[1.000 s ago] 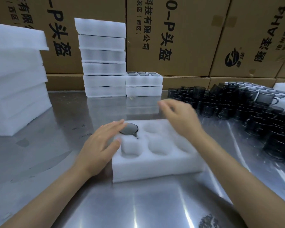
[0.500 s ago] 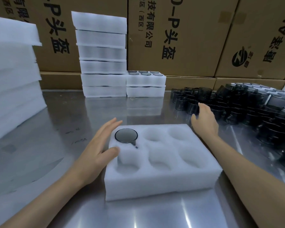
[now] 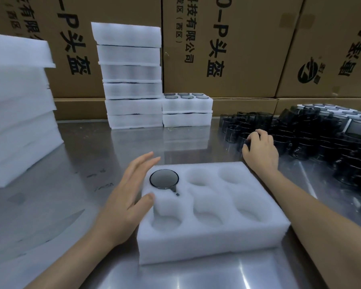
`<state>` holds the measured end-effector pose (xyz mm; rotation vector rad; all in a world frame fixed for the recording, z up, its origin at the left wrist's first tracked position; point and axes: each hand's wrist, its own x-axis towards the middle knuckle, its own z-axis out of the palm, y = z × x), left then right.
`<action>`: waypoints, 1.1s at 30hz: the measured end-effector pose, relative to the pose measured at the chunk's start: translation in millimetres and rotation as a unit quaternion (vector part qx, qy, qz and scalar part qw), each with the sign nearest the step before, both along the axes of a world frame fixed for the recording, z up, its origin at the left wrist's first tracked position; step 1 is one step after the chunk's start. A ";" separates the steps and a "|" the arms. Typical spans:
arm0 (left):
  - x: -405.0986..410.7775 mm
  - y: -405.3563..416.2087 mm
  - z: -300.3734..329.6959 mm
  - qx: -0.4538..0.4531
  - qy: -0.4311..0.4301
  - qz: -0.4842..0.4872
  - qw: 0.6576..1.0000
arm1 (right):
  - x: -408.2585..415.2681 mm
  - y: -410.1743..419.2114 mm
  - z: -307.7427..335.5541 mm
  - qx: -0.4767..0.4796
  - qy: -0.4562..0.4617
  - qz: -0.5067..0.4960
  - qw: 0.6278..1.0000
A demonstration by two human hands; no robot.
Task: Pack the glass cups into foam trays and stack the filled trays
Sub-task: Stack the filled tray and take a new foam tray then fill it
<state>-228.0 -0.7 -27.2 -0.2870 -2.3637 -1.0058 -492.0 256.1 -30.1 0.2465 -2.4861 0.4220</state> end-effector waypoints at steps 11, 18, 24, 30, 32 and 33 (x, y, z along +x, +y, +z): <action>0.2 -0.6 -0.2 0.011 -0.004 0.012 1.000 | 57.1 12.0 0.6 -0.037 0.027 0.060 0.997; 5.9 -1.5 -1.5 0.009 0.015 0.030 0.999 | 100.0 18.8 6.8 -0.005 0.037 0.052 0.998; 12.1 -2.0 -2.6 -0.002 0.036 0.049 0.998 | 123.6 25.1 5.9 -0.057 0.025 0.082 0.995; 14.3 -1.6 -2.1 -0.008 0.053 0.071 0.996 | 121.0 32.3 2.3 -0.283 -0.190 0.143 0.929; 15.1 -0.9 -1.4 -0.014 0.059 0.075 0.995 | 120.8 33.6 2.2 -0.293 -0.193 0.142 0.926; 15.2 -0.7 -0.9 -0.017 0.061 0.078 0.995 | 120.4 33.7 2.0 -0.285 -0.184 0.137 0.931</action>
